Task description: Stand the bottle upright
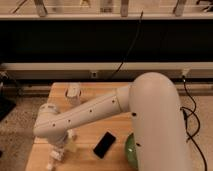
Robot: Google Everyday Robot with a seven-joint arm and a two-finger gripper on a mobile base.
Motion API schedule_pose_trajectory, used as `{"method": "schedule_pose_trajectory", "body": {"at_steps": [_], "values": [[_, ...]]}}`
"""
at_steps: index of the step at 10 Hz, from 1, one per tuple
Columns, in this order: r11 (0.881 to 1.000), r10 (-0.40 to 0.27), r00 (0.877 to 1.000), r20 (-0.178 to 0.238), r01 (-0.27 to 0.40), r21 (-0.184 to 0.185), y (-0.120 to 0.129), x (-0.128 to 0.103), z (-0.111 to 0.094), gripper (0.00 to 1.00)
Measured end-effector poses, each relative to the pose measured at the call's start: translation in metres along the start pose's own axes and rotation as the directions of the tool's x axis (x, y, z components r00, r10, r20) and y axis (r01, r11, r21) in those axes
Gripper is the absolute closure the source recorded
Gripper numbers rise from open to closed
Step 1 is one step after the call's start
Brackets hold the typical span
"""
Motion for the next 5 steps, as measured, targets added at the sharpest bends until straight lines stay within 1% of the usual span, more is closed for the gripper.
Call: {"method": "schedule_pose_trajectory", "body": {"at_steps": [3, 4, 5], "values": [[1.0, 0.021, 1.0, 0.007, -0.021, -0.01, -0.003, -0.003, 0.008, 0.2], [1.0, 0.026, 1.0, 0.01, -0.026, -0.016, -0.004, -0.004, 0.012, 0.23], [0.999, 0.031, 0.999, 0.008, -0.031, -0.024, -0.004, -0.003, 0.017, 0.3]]}}
